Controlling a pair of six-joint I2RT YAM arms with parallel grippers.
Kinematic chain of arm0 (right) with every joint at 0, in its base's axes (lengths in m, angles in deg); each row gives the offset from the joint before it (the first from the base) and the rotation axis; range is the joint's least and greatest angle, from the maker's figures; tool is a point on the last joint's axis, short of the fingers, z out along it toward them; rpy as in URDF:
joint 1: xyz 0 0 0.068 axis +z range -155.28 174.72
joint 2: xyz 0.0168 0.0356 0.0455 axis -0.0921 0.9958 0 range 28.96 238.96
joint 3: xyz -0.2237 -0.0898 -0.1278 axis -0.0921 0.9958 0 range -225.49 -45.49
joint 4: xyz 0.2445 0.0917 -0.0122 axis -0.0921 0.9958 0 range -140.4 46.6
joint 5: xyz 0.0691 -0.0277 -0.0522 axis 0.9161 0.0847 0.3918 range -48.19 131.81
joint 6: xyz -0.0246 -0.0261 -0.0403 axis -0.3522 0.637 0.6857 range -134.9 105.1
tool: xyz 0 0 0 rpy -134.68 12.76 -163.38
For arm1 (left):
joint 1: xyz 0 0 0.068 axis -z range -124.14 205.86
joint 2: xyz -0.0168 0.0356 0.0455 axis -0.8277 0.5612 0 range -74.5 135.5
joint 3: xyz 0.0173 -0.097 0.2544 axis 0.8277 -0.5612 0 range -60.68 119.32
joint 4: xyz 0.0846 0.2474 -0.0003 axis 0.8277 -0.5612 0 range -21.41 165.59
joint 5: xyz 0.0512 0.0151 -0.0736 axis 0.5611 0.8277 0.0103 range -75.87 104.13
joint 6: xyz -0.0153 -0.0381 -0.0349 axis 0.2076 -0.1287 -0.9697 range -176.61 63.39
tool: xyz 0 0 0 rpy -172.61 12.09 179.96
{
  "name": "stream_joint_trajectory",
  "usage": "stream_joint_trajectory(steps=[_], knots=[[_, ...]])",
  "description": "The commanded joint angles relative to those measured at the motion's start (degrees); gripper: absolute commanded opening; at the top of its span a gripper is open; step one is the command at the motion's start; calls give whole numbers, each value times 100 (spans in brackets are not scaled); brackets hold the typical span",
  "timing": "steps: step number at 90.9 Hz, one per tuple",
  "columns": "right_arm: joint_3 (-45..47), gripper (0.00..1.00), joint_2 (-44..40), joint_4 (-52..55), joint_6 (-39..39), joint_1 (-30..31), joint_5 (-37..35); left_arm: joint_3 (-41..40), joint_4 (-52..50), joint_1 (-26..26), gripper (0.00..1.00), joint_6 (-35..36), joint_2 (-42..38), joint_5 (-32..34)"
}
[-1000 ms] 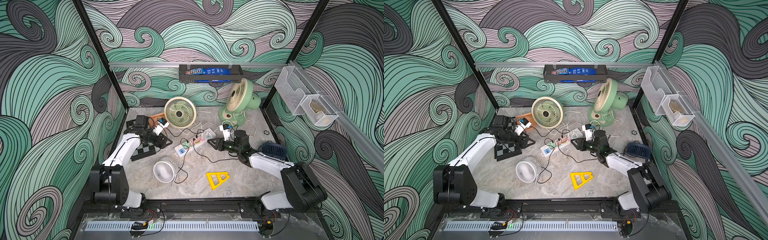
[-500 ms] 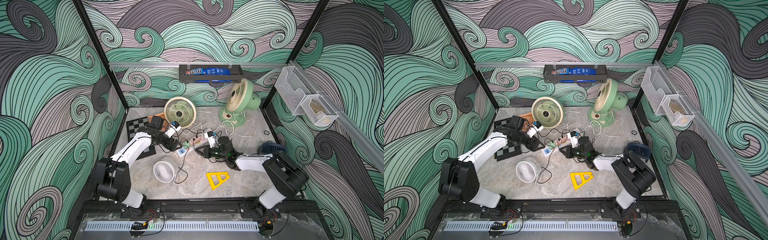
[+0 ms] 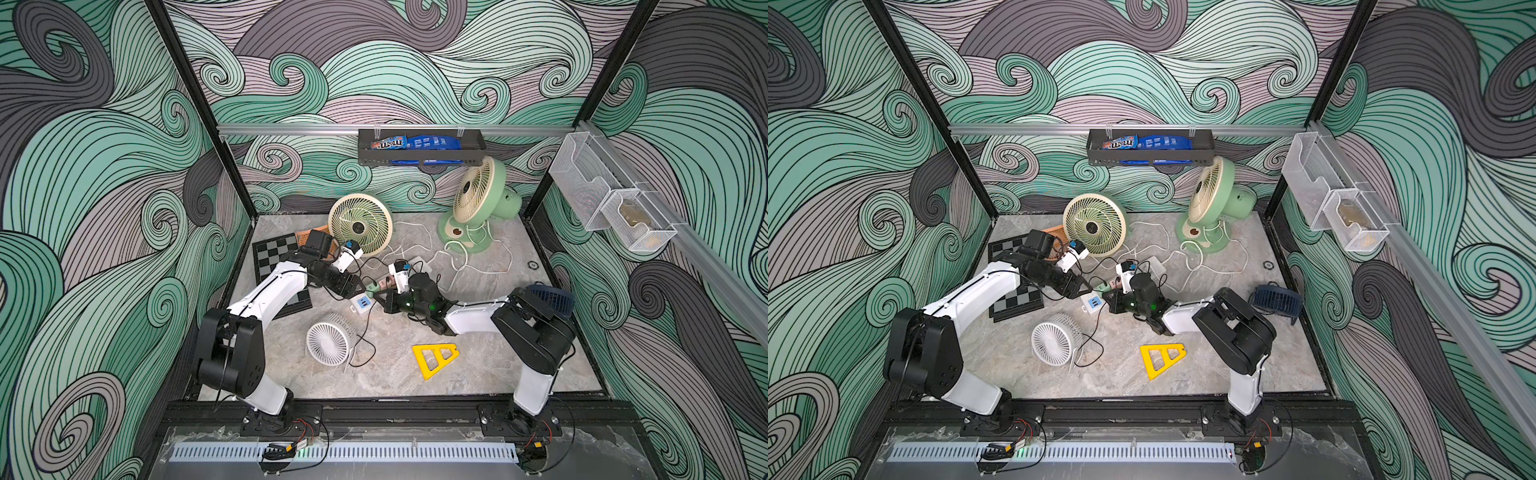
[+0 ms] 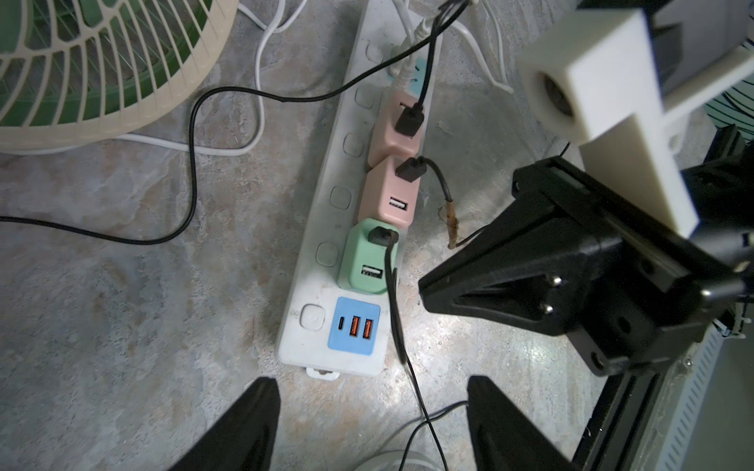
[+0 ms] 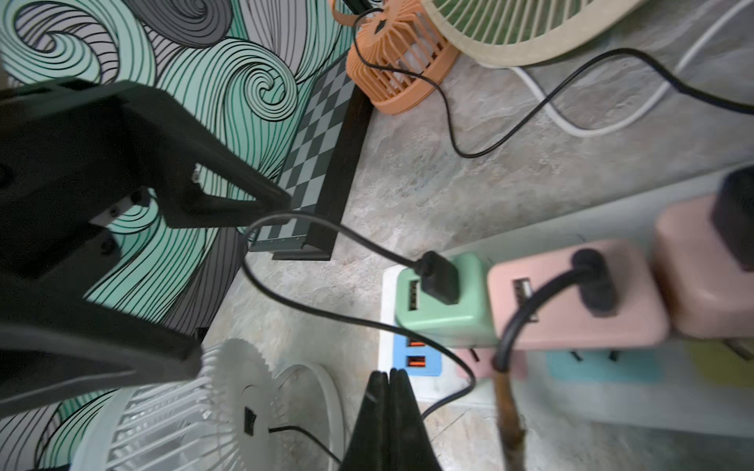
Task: Unplug the desk fan from the power strip
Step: Remove the plug from the socket.
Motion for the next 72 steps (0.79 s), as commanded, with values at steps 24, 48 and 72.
stream_joint_trajectory(steps=[24, 48, 72], knots=[[120, 0, 290, -307, -741, -225, -306, 132, 177, 354, 69, -17, 238, 439], [111, 0, 529, -512, -966, -288, -114, 370, 72, 722, 73, -159, 605, 953], [132, 0, 759, -649, -1172, -287, -46, 437, 221, 948, 63, -330, 832, 1264]])
